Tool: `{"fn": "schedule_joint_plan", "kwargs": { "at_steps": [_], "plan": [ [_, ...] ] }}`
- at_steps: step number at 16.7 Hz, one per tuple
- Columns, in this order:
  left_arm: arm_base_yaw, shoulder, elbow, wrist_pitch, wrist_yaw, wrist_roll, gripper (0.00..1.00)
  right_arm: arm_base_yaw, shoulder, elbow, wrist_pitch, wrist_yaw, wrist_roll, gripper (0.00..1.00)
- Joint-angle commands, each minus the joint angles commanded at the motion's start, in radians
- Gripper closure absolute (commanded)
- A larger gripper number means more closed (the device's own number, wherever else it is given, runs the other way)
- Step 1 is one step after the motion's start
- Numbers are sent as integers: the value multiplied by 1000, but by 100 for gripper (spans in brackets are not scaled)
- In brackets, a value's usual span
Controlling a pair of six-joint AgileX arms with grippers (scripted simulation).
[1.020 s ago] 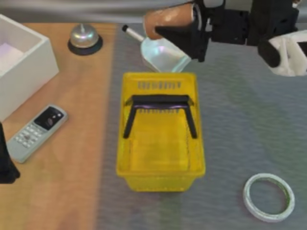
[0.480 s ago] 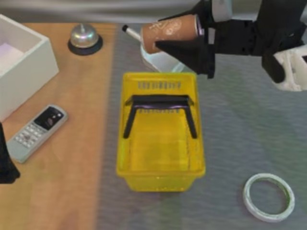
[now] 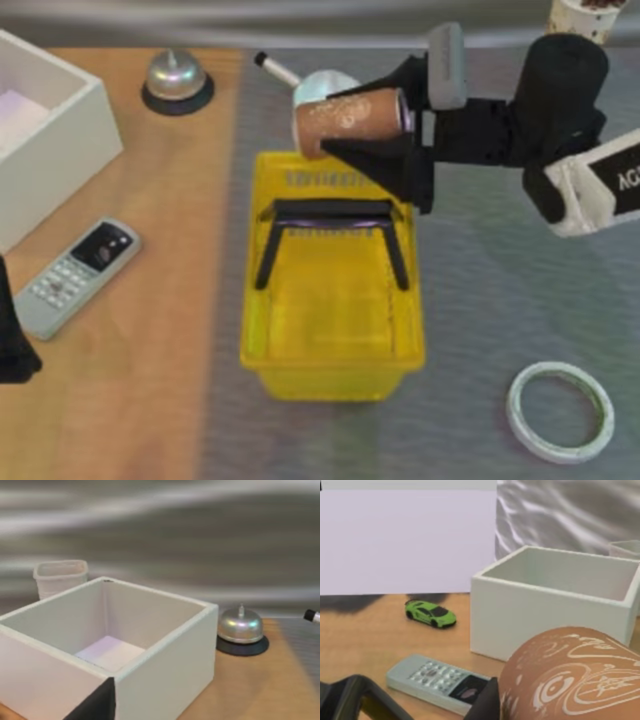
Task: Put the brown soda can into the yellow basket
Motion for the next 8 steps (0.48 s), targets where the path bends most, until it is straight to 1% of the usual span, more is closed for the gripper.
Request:
{"fn": "schedule_joint_plan", "kwargs": {
  "at_steps": [3,7,8],
  "plan": [
    [0,0,0,0,0,0,0,3,76,-23,86,2,-1,100],
    [0,0,0,0,0,0,0,4,83,-26,94,3,-1,100],
    [0,0,0,0,0,0,0,4,83,-26,94,3,-1,92]
  ]
}}
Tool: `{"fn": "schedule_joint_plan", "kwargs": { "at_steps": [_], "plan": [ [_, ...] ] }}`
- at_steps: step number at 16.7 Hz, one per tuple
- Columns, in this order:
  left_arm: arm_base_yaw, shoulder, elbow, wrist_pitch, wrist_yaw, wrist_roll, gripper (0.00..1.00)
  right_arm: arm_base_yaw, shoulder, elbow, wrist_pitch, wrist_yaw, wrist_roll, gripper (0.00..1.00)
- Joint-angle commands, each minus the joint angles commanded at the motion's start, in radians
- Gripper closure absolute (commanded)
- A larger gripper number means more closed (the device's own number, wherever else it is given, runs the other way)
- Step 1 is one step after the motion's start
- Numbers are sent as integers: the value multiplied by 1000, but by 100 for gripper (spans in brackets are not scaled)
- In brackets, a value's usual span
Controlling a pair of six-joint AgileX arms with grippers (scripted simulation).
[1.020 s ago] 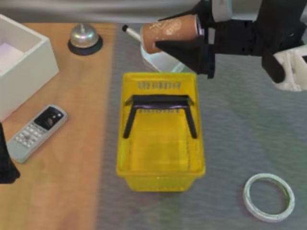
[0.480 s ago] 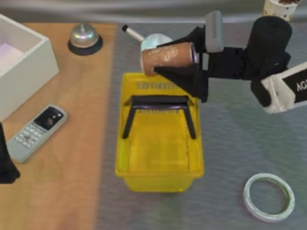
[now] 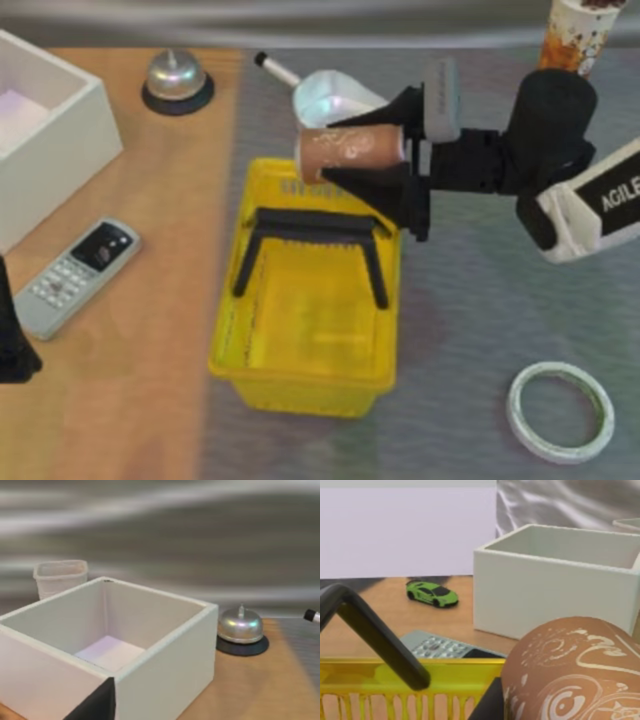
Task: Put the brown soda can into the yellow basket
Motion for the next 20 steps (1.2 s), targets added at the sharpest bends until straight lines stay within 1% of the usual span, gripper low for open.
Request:
{"fn": "schedule_joint_plan", "kwargs": {
  "at_steps": [12,13,20],
  "plan": [
    [0,0,0,0,0,0,0,0,0,0,0,0,0,2],
    [0,0,0,0,0,0,0,0,0,0,0,0,0,0],
    [0,0,0,0,0,0,0,0,0,0,0,0,0,0]
  ]
}}
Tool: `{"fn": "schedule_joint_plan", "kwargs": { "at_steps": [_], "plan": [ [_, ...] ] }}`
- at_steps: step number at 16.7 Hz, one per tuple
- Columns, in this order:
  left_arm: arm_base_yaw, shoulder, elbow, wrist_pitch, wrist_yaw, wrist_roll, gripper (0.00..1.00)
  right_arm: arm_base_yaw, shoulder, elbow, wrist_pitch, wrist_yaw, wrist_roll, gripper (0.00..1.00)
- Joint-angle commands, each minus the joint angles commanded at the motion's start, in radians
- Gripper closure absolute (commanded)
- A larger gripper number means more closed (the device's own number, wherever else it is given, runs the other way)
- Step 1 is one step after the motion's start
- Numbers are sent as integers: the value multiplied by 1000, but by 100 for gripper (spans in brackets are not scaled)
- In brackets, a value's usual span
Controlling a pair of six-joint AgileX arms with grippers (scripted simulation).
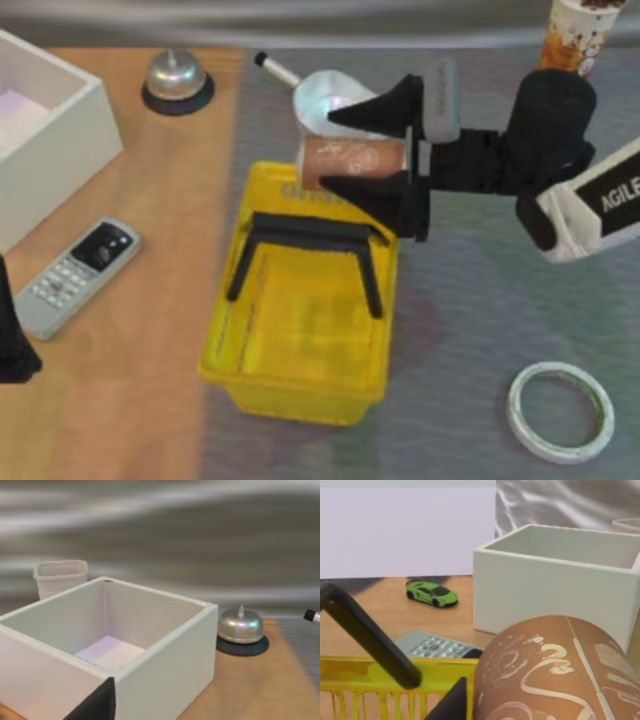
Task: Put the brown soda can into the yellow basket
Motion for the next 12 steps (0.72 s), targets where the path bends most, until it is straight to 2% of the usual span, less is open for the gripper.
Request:
{"fn": "schedule_joint_plan", "kwargs": {
  "at_steps": [3,6,9,12],
  "plan": [
    [-4,9,8,-7,2,5,0,-6,-20,-5,-13,11,-1,0],
    [-35,87,80,-67,13,49,0,-18,-100,-65,-68,53,10,0],
    [-92,236,221,-183,28,136,0,-46,-256,-174,-167,138,26,0],
    [-167,438,417,-338,42,252,0,-85,-479,-311,-294,257,38,0]
  ]
}}
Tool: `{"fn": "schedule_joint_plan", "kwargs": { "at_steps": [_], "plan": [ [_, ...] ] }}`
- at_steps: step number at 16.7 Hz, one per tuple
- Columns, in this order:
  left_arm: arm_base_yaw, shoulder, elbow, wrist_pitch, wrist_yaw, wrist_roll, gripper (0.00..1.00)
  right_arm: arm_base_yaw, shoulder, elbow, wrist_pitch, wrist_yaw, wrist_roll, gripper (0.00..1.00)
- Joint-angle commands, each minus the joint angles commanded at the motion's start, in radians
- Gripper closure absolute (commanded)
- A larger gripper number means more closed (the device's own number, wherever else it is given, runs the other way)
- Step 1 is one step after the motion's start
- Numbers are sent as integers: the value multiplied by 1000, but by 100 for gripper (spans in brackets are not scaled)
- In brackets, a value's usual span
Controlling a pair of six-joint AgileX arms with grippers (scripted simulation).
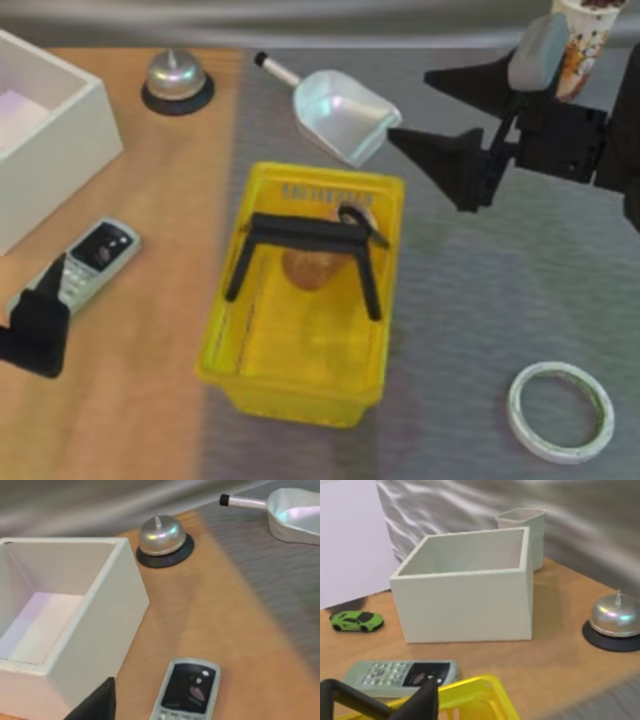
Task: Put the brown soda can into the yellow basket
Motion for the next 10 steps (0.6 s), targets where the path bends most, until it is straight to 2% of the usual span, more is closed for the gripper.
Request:
{"fn": "schedule_joint_plan", "kwargs": {
  "at_steps": [10],
  "plan": [
    [-302,891,827,-608,13,453,0,-144,-1023,-479,-463,480,-25,0]
  ]
}}
